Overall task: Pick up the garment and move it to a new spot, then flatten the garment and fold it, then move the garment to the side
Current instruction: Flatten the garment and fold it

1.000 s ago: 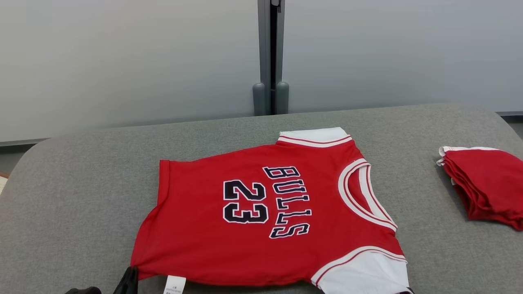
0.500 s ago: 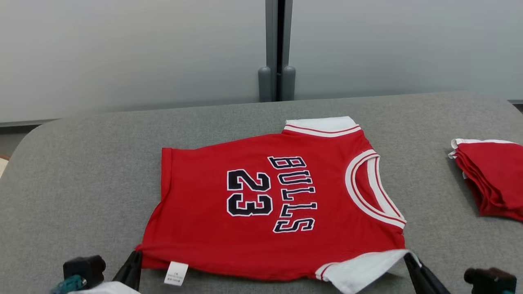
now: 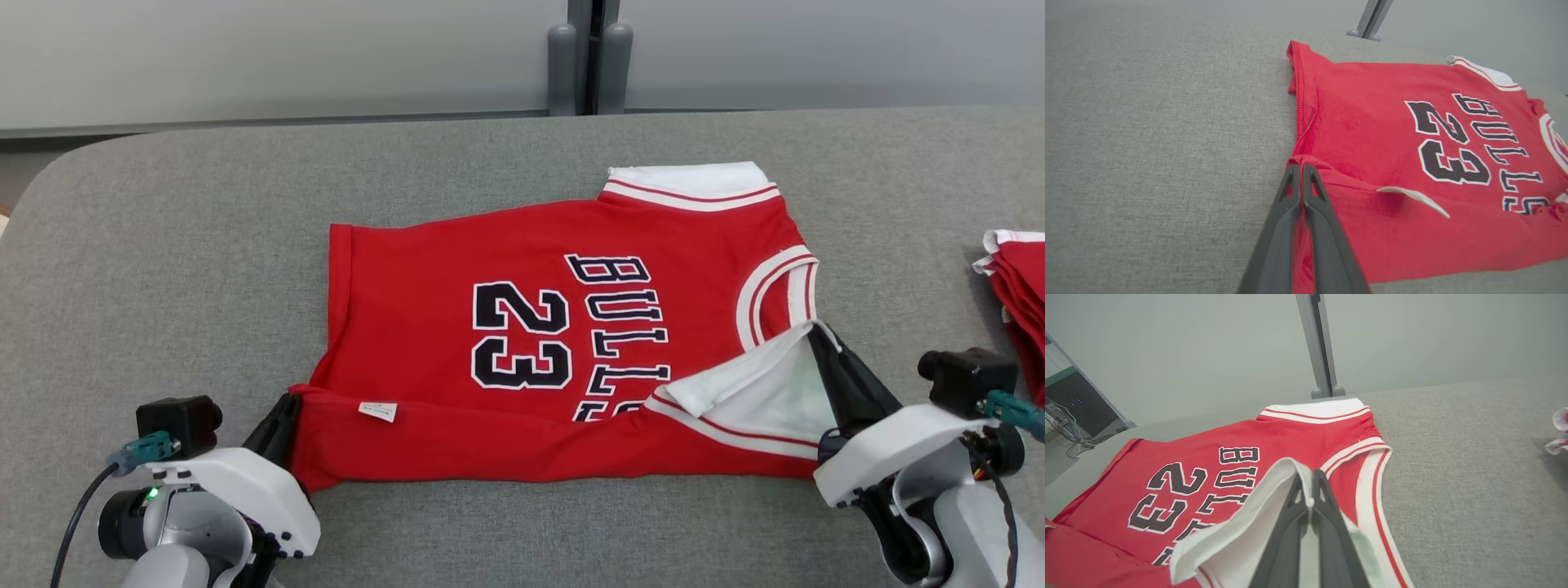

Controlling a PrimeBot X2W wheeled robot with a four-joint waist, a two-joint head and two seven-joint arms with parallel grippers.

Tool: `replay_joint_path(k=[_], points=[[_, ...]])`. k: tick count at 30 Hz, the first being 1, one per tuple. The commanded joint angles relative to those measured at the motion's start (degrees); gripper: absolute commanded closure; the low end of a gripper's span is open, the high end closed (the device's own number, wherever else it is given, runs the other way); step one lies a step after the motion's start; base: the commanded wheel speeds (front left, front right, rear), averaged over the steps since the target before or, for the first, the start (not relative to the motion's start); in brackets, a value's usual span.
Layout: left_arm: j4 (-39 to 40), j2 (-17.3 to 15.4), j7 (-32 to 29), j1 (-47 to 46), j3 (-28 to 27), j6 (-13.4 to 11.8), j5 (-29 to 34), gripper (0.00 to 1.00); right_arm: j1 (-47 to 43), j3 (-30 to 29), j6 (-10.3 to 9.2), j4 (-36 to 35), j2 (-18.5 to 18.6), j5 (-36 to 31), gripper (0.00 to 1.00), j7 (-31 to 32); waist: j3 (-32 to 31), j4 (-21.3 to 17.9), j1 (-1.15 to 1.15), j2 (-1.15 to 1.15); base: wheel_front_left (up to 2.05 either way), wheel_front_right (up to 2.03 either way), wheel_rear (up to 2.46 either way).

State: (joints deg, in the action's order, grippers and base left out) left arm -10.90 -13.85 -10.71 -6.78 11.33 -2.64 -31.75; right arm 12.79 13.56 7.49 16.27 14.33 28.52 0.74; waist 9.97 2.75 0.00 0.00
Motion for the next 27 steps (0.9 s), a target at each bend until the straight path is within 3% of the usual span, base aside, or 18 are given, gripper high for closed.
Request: replay_joint_path(k=[1,5,6,7,8,11,19,27], points=[[-0.62,-0.23,0.08,-1.26,0.17,0.37,0.22,1.0,1.71,0.25,-0.01,1.11,0.55,0.41,1.0,-0.84,1.37,0.74,0.0,0.0,0.0,0.0,0.0],[-3.32,0.21,0.41,-3.7,1.38,1.78,0.34,1.0,6.51,2.27,-0.01,7.1,0.47,1.41,1.0,-3.57,3.11,1.24,0.0,0.0,0.0,0.0,0.0],[-3.97,0.21,0.82,-4.18,1.54,2.16,0.44,1.0,7.34,2.75,-0.01,8.81,0.23,1.66,0.75,-3.98,3.39,1.3,0.0,0.0,0.0,0.0,0.0],[-4.38,0.25,1.53,-4.62,1.66,2.45,0.74,0.66,8.07,3.29,-0.01,10.0,0.06,1.68,0.44,-4.75,3.55,1.39,0.0,0.0,0.0,0.0,0.0],[-4.71,0.4,2.43,-4.89,1.7,2.55,0.81,0.0,8.63,3.66,-0.01,11.05,-0.07,2.0,0.0,-5.42,3.71,1.48,0.0,0.0,0.0,0.0,0.0],[-4.94,1.18,6.81,-4.58,1.39,2.69,1.43,0.0,9.46,4.93,-0.01,12.45,-0.25,2.16,0.0,-9.57,3.6,1.46,0.0,0.0,0.0,0.0,0.0],[-1.88,1.87,20.79,0.2,0.68,-2.05,7.06,0.0,4.78,2.53,-0.01,6.28,0.04,-3.76,0.0,-15.63,-0.05,0.59,0.0,0.0,0.0,0.0,0.0],[3.13,1.83,24.88,6.28,0.87,-6.0,11.67,0.0,-6.43,-2.91,-0.01,-3.76,-0.95,-8.53,0.0,-15.24,-4.45,-0.72,0.0,0.0,0.0,0.0,0.0]])
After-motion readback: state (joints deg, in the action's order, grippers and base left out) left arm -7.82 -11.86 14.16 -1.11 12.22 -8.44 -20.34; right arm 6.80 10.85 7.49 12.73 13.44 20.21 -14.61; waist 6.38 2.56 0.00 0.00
